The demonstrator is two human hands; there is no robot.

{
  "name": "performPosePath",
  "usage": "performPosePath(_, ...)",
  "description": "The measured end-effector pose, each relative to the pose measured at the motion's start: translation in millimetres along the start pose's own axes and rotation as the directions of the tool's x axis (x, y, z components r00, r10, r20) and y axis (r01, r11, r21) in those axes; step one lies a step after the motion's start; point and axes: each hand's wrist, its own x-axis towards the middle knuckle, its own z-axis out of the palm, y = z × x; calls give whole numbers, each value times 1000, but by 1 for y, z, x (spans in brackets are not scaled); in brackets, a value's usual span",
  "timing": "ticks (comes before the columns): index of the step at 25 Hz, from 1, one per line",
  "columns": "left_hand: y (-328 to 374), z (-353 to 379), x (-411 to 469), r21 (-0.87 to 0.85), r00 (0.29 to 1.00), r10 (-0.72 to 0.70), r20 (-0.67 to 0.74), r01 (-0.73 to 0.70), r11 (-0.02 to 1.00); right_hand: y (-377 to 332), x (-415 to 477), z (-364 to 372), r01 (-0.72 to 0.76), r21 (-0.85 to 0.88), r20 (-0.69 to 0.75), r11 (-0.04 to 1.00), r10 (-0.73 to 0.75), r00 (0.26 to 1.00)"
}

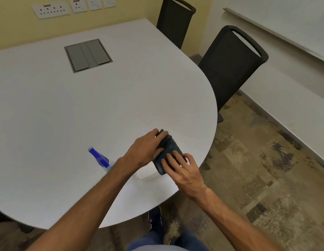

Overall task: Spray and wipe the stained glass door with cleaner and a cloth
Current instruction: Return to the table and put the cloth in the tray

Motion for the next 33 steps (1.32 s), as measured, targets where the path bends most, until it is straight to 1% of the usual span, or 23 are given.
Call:
performPosePath(3, -20, 8, 17, -14, 993, 30, 111, -29, 999, 10, 12, 18, 50, -25, 64, 998, -48, 997)
performPosePath(5, -29, 18, 27, 19, 985, 14, 170, -18, 1000, 12, 17, 29, 86, -24, 125, 996, -82, 989)
performPosePath(9, -42, 48, 44, 51, 980, -52, 190, 44, 998, 17, 27, 53, 118, 41, 279, 992, -125, 952)
performPosePath(12, -50, 70, 48, 163, 972, 23, 234, -62, 985, 22, 29, 68, 162, 67, 401, 985, -175, 899)
performPosePath(16, -61, 89, 54, 256, 949, 73, 308, -156, 954, 31, 33, 84, 217, 110, 429, 970, -243, 870)
performPosePath(18, -64, 96, 59, 263, 938, 70, 339, -166, 950, 35, 35, 91, 240, 139, 461, 961, -277, 843)
performPosePath(21, -70, 104, 65, 245, 934, 47, 353, -141, 959, 40, 39, 98, 263, 155, 525, 952, -305, 794)
performPosePath(23, -73, 110, 70, 229, 932, 43, 361, -133, 964, 41, 39, 103, 248, 183, 569, 951, -308, 763)
performPosePath(26, -76, 120, 76, 172, 924, 25, 382, -98, 980, 42, 42, 111, 163, 240, 629, 957, -281, 725)
performPosePath(29, -81, 128, 83, 88, 920, -3, 393, -34, 996, 41, 47, 117, 99, 261, 671, 960, -254, 697)
performPosePath(33, -82, 136, 82, 34, 904, -44, 426, 32, 999, 37, 52, 123, 54, 255, 722, 966, -227, 654)
